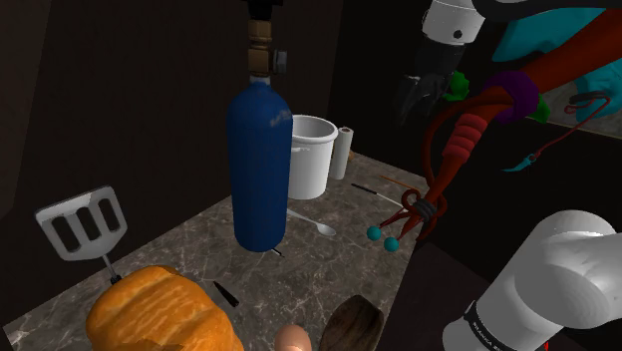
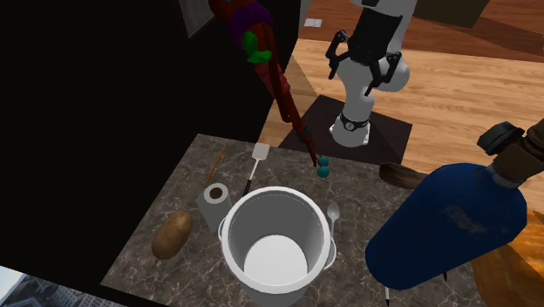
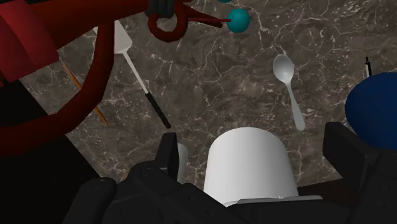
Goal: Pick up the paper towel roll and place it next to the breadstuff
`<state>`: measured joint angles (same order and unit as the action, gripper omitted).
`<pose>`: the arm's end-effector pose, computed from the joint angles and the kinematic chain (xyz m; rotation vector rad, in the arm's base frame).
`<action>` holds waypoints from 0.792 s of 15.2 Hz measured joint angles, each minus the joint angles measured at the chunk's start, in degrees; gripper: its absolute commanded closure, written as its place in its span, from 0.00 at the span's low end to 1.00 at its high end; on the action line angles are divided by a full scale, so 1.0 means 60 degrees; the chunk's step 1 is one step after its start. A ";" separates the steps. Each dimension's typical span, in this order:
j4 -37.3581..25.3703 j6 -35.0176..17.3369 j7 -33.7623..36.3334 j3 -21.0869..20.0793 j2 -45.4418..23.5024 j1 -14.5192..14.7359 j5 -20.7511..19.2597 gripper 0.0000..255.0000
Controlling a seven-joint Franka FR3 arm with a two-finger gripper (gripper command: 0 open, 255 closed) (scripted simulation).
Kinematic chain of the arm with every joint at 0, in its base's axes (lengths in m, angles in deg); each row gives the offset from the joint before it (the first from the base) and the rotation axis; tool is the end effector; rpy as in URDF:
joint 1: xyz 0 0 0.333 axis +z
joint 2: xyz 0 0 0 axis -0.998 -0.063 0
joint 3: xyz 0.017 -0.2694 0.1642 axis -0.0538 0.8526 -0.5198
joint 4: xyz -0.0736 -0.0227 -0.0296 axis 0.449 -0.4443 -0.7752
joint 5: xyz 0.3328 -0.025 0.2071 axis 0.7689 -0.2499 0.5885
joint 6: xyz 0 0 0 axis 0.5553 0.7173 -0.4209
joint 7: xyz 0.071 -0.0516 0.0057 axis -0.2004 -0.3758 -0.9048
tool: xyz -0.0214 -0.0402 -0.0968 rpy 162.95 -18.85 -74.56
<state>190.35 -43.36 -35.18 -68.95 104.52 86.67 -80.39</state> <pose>0.3151 0.0206 0.6115 3.0036 -0.0524 0.2344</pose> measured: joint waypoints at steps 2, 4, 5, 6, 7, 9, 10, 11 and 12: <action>0.0030 -0.0130 -0.0073 0.0086 -0.0083 -0.0028 -0.0035 0.00; 0.0032 -0.0628 -0.0191 0.0259 -0.0532 -0.0087 -0.0085 0.00; 0.0017 -0.0897 -0.0296 0.0389 -0.0784 -0.0131 -0.0127 0.00; 0.0040 -0.1177 -0.0397 0.0517 -0.1005 -0.0169 -0.0156 0.00; 0.0074 -0.1414 -0.0496 0.0637 -0.1168 -0.0200 -0.0173 0.00; -0.0086 -0.1939 -0.0657 0.0845 -0.1793 -0.0251 -0.0189 0.00; -0.0110 -0.2243 -0.0768 0.0975 -0.2086 -0.0283 -0.0201 0.00; -0.0145 -0.2480 -0.0863 0.1084 -0.2324 -0.0306 -0.0195 0.00; -0.0235 -0.2707 -0.0978 0.1204 -0.2606 -0.0329 -0.0184 0.00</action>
<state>188.94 -59.60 -41.04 -61.73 88.89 84.70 -81.50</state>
